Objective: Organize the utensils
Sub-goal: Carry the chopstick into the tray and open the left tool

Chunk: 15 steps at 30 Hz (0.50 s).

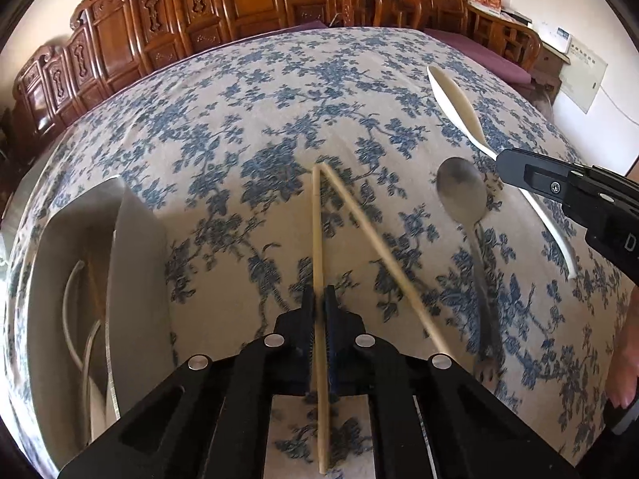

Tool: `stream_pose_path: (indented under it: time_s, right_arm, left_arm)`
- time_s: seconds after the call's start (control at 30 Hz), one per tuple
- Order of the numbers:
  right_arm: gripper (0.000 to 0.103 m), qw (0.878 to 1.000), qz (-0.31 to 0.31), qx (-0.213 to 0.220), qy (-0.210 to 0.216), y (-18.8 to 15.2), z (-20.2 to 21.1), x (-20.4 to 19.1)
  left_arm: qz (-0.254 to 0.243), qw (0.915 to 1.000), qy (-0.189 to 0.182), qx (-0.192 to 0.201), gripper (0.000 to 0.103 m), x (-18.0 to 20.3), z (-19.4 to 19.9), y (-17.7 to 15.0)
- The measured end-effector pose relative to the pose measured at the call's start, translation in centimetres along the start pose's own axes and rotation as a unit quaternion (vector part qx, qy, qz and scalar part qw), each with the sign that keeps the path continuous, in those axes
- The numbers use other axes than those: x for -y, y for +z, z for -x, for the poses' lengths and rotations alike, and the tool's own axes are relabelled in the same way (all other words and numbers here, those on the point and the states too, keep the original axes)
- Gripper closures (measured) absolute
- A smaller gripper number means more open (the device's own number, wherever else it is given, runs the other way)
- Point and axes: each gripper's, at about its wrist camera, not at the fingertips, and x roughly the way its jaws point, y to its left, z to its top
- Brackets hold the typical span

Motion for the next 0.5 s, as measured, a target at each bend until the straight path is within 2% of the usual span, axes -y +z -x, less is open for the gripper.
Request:
stream_pose_path:
  time_s: [0.5]
  right_arm:
    - [0.094,1.0,0.028,0.003,0.01,-0.2,0.5,-3.6]
  left_arm:
    - [0.013,0.9985,0.001,0.054,0.099,-4.1,6.1,-0.4]
